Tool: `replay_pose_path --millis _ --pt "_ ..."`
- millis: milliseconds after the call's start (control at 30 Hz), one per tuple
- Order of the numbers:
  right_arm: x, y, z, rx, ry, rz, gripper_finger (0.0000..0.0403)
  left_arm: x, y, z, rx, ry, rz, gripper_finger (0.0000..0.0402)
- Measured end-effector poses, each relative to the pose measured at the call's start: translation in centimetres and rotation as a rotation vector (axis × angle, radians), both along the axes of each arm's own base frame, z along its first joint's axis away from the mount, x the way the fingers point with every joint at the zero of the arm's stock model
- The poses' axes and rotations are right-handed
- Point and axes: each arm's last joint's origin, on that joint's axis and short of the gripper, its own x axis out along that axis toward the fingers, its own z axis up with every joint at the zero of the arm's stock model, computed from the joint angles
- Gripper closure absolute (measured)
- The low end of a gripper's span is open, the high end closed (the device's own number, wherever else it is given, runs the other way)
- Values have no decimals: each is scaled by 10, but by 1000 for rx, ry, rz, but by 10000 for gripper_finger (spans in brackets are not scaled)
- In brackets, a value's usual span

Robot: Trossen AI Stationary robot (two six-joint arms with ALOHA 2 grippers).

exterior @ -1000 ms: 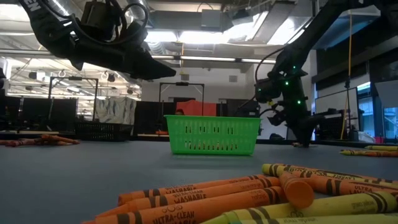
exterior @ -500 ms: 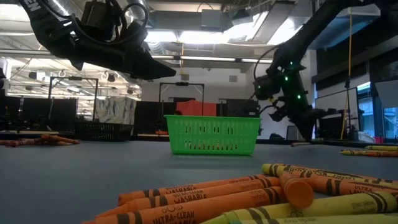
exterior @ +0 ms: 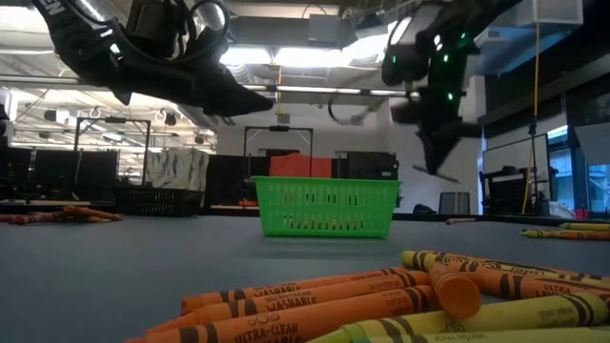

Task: Sort crayons
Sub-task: Put the green crayon into the black bin

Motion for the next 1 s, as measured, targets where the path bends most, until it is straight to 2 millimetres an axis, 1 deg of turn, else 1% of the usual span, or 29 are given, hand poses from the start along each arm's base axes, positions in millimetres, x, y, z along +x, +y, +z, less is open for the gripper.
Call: replay_pose_path --millis 67,167,300,567,733,833,1000 --pt "5 9 9 -18 -112 31 398 0 0 0 -1 2 -1 239" --pt "10 22 16 0 -272 103 399 1 -2 0 0 2 -10 216" --pt "16 34 23 23 -472 171 400 2 -7 0 2 -1 -22 210" --pt "35 51 17 33 -793 328 399 6 -14 4 15 -16 9 211" --pt "43 64 15 20 -968 401 398 6 -15 4 14 -16 6 211" --pt "45 72 15 68 -1033 437 397 6 -15 4 14 -16 7 211" --pt "57 86 11 99 -1106 480 397 7 -15 4 10 -20 11 211"
